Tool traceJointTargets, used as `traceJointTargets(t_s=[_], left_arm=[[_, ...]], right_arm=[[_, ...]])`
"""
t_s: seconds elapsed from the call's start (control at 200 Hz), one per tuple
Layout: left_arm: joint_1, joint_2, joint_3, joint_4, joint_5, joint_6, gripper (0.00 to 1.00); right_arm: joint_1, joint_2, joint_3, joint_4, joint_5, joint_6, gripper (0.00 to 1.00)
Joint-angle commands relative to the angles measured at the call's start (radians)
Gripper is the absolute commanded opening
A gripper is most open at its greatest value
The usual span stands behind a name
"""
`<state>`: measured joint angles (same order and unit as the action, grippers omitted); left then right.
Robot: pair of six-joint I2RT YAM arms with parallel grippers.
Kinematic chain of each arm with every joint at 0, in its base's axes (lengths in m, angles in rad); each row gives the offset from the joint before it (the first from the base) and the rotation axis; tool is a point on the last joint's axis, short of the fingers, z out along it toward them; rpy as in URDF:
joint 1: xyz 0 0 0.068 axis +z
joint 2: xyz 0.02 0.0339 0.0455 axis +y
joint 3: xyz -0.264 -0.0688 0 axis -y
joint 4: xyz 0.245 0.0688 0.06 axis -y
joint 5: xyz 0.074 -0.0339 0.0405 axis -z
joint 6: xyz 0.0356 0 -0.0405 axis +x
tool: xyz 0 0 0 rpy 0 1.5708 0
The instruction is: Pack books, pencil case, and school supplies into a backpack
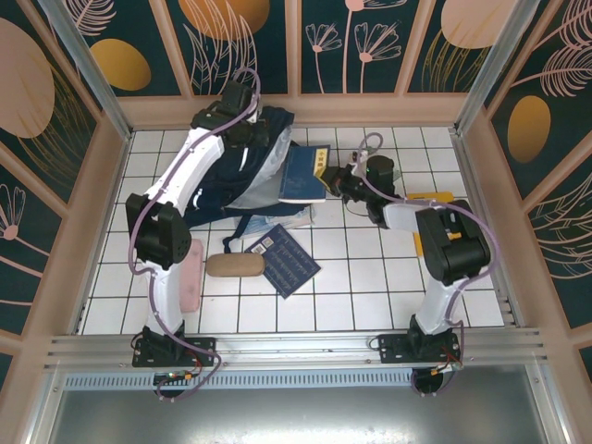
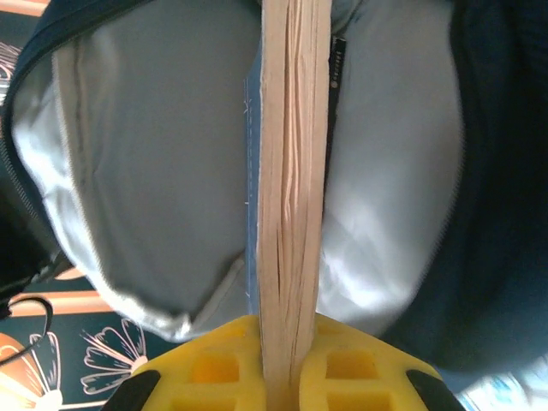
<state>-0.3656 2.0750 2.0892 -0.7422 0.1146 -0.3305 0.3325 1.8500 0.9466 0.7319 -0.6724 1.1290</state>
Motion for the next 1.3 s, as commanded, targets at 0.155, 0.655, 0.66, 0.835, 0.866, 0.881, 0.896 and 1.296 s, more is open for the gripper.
traceJointTargets(t_s=[0.155, 0.655, 0.66, 0.835, 0.866, 0.881, 0.896, 1.296], left_arm=[[0.068, -0.138, -0.009, 0.203, 0.305, -0.121, 0.0], [0.094, -0.131, -0.008, 0.251, 0.348, -0.188, 0.0], [0.093, -0.131, -0.008, 0.251, 0.347, -0.189, 0.0], [0.093, -0.125, -0.011, 0.263, 0.364, -0.202, 0.0], [0.093, -0.124, -0.01, 0.264, 0.364, -0.202, 0.0], [0.093, -0.122, -0.011, 0.262, 0.364, -0.201, 0.0], [0.093, -0.123, -0.011, 0.262, 0.363, -0.2, 0.0], [0.118, -0.127, -0.032, 0.254, 0.342, -0.188, 0.0]], right_arm=[[0.093, 0.249, 0.302, 0.129, 0.054, 0.111, 0.0], [0.24, 0.641, 0.858, -0.12, 0.207, 0.171, 0.0], [0.241, 0.646, 0.864, -0.122, 0.208, 0.172, 0.0], [0.281, 0.78, 1.099, -0.244, 0.195, 0.177, 0.0], [0.286, 0.798, 1.138, -0.269, 0.191, 0.168, 0.0], [0.289, 0.804, 1.147, -0.284, 0.189, 0.164, 0.0], [0.292, 0.809, 1.163, -0.297, 0.188, 0.158, 0.0], [0.284, 0.666, 1.122, -0.492, 0.188, -0.005, 0.64]])
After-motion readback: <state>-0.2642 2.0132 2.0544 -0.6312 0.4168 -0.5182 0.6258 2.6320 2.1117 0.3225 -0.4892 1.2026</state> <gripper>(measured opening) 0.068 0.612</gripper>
